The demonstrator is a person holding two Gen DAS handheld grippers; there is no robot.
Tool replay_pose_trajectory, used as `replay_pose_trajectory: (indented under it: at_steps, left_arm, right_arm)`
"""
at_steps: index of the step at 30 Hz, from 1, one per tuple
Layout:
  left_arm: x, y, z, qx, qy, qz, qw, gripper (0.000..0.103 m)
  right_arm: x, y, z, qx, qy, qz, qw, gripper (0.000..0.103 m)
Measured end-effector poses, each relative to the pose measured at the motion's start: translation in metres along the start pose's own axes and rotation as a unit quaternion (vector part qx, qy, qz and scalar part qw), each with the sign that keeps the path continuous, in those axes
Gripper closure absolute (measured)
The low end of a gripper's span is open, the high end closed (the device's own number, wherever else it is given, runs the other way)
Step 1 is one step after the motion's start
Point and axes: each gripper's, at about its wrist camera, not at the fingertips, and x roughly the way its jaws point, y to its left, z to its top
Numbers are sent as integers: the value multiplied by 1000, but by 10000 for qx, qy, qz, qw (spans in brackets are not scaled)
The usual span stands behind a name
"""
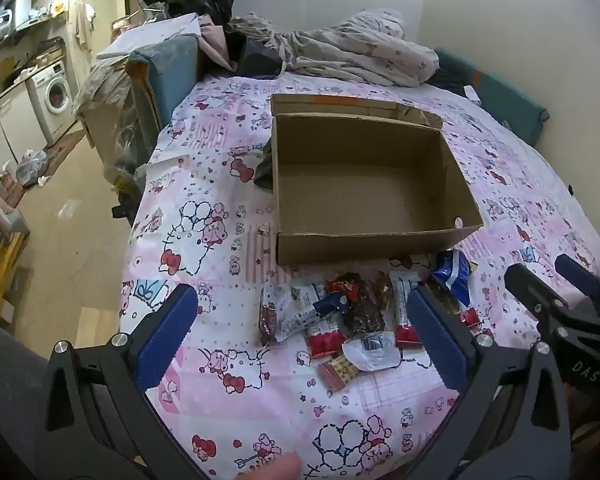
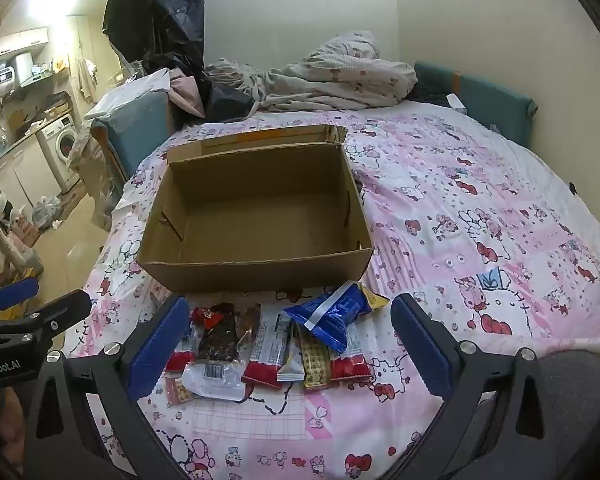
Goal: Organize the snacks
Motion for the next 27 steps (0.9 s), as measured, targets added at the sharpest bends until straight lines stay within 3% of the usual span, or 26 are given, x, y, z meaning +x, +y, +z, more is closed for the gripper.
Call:
replay_pose_trajectory:
  at_steps: [2,27]
  left_arm:
    - [-1,-2,0,193,-51,193,9996,0]
    - [1,0,-1,106,-44,196,9997,0]
  right_arm:
    - [0,0,0,6,0,-22,10000,0]
    - [6,-6,-2,191,140,66,9997,0]
